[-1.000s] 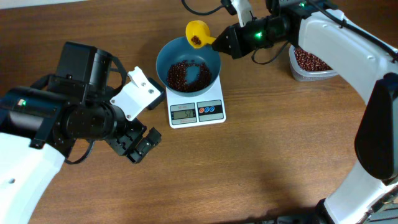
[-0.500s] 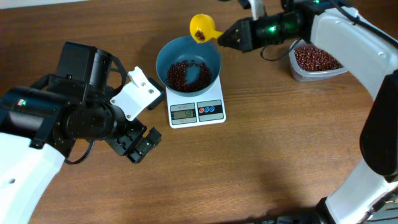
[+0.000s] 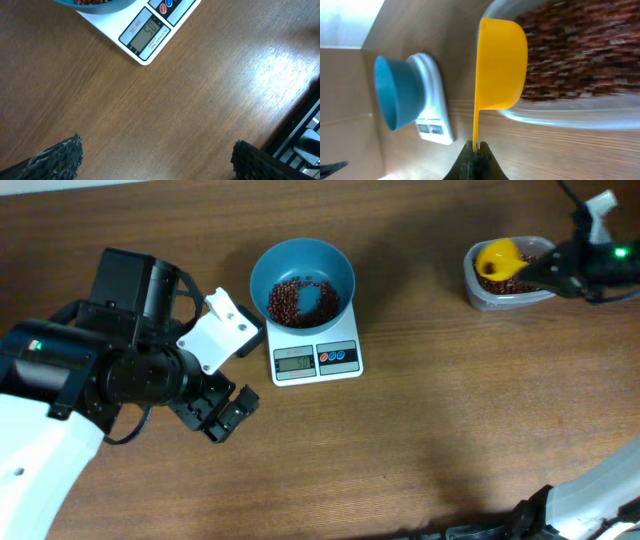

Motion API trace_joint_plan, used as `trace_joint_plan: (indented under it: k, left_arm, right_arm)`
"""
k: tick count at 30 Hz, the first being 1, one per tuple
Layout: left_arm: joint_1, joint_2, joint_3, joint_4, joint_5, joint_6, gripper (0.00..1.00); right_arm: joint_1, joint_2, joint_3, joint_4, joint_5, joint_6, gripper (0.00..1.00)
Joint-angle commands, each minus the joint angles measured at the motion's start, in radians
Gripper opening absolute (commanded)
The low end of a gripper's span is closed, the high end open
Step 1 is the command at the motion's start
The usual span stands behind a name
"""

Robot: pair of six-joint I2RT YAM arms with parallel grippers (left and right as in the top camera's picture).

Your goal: Scoop item into bowl and weigh 50g on scale

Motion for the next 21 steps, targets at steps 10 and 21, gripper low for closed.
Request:
trace_joint_plan:
  k: [10, 21]
  left_arm:
    - [-0.002, 0.002, 0.002, 0.002, -0.003, 0.013, 0.99]
    - [-0.002, 0.002, 0.002, 0.002, -0.003, 0.013, 0.99]
  right_arm:
    - [-0.002, -0.003, 0.008, 0.179, 0.469, -0.044, 0.05]
    - [-0.002, -0.008, 0.182, 0.016, 0.469, -0.044, 0.04]
